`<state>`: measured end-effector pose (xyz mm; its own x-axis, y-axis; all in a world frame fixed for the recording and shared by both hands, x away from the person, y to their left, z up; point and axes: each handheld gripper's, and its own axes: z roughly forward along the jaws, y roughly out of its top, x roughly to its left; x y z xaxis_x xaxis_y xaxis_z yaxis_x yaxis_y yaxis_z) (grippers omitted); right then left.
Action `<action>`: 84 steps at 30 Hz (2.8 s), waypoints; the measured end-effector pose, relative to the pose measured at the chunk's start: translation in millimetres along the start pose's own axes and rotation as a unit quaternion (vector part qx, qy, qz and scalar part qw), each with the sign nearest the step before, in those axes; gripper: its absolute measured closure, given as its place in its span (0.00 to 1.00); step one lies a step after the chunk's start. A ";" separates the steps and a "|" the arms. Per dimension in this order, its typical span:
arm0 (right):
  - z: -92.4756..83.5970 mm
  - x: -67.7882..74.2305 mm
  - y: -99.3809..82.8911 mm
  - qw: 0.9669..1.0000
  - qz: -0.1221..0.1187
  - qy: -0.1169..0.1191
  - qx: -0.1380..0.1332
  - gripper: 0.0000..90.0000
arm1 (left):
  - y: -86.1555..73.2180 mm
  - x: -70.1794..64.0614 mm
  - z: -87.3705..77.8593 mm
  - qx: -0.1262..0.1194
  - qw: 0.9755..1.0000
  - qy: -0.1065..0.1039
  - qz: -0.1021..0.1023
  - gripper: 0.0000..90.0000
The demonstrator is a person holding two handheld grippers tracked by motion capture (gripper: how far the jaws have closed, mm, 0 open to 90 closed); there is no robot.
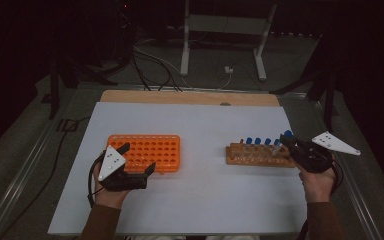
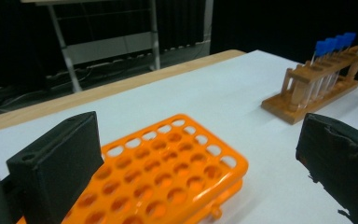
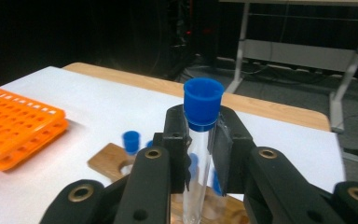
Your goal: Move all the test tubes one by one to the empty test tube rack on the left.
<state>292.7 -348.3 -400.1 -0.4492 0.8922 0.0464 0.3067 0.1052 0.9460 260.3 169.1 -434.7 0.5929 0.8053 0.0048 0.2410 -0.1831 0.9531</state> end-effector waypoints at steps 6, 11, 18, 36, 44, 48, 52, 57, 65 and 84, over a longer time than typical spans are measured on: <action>9.5 15.1 3.3 1.000 -0.004 0.027 0.003 0.85 | 11.5 -3.3 13.6 -0.003 1.000 -0.017 -0.004 0.01; 18.2 30.2 5.1 0.999 -0.014 0.047 0.006 0.86 | 18.0 -6.9 22.9 -0.006 1.000 -0.027 -0.008 0.01; 25.2 43.7 6.5 0.998 -0.017 0.066 0.007 0.85 | 22.0 -13.2 35.8 -0.005 0.999 -0.037 -0.005 0.01; 57.6 84.6 15.9 0.992 -0.031 0.119 0.010 0.85 | 30.3 -31.8 65.3 0.009 0.997 -0.081 0.002 0.05; 73.2 100.9 15.6 0.990 -0.034 0.137 0.016 0.85 | 29.8 -43.0 83.0 0.022 0.996 -0.092 0.004 0.01; 79.3 107.6 14.7 0.988 -0.033 0.147 0.018 0.85 | 31.0 -47.5 90.9 0.025 0.994 -0.104 0.001 0.02; 84.6 113.6 13.6 0.987 -0.033 0.155 0.018 0.85 | 32.2 -54.0 98.5 0.033 0.993 -0.116 0.001 0.02; 89.2 121.1 12.7 0.986 -0.032 0.165 0.020 0.85 | 33.5 -63.6 105.9 0.041 0.990 -0.134 0.009 0.09; 93.1 132.3 12.8 0.982 -0.034 0.185 0.019 0.85 | 35.4 -74.0 115.4 0.039 0.989 -0.145 0.014 0.32; 98.1 144.9 12.8 0.976 -0.037 0.212 0.025 0.83 | 35.8 -78.8 120.6 0.026 0.985 -0.169 0.036 0.86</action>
<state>313.8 -174.6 -412.7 -0.7756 0.6201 0.1183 0.2969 0.1929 0.9352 314.9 31.1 -437.4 0.8298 0.5568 -0.0381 0.2235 -0.2690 0.9369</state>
